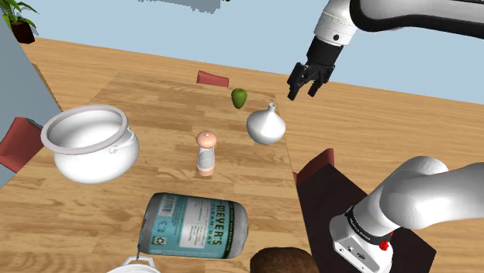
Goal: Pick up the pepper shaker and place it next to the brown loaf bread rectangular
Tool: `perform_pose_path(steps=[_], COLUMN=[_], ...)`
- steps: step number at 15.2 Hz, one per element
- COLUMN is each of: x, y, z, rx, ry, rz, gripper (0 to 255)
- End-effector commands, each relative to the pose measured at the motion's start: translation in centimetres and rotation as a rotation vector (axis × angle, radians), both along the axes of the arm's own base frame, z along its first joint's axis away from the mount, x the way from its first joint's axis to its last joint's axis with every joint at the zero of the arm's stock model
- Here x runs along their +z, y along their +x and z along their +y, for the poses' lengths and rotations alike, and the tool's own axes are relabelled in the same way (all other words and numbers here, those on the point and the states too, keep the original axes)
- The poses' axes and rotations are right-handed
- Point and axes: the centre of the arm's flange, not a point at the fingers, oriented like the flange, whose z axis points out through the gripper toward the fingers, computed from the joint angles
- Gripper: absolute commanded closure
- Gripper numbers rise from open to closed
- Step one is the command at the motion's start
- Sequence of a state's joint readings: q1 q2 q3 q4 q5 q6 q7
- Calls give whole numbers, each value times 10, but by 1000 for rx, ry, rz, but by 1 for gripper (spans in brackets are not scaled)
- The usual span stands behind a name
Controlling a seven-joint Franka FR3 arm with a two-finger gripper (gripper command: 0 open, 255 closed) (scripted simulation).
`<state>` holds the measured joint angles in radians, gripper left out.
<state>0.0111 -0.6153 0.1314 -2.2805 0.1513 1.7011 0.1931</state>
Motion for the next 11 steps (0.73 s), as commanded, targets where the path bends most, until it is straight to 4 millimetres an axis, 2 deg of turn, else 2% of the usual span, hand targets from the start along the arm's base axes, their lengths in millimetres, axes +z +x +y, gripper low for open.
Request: perform_pose_path(steps=[1,11], x=[-12,-74], y=[11,76], z=[17,109], rx=[3,21], ry=[6,35], rz=[-1,2], gripper=[0,0])
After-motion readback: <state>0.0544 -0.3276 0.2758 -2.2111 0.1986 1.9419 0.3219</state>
